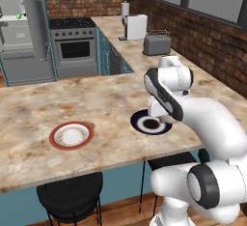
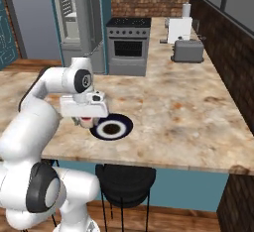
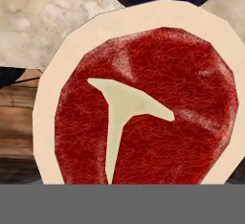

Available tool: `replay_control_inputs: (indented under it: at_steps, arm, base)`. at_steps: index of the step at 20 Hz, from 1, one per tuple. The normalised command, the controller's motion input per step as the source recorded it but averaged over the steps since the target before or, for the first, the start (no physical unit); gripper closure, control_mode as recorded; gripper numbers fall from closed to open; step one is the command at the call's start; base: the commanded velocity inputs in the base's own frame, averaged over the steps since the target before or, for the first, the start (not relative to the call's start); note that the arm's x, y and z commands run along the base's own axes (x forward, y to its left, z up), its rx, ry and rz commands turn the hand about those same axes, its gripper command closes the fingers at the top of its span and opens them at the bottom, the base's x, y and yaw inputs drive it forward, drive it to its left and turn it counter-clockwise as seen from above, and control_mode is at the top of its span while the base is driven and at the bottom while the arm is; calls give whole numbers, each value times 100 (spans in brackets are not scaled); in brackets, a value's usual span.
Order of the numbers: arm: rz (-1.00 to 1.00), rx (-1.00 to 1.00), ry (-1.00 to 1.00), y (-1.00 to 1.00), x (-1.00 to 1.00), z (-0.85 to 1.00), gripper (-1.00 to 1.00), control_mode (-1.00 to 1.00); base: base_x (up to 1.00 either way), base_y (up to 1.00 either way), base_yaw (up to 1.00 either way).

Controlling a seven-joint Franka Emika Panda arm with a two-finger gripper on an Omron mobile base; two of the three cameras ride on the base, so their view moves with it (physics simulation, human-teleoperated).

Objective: Transport the steak and corn to the fridge. Place the steak on the rack containing meat and place the corn on the rack containing the vegetable, ensuring meats and vegetables are on different racks.

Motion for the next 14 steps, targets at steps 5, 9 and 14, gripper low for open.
replay_control_inputs:
  at_steps: [5, 9, 14]
  arm:
    - [1, 3, -48, 6, -95, 65, 100, -100]
    - [-3, 10, -28, 0, -52, 57, 100, -100]
    - [1, 14, -10, 0, -47, 45, 100, -100]
  base:
    - [0, 0, 0]
    - [0, 0, 0]
    - [0, 0, 0]
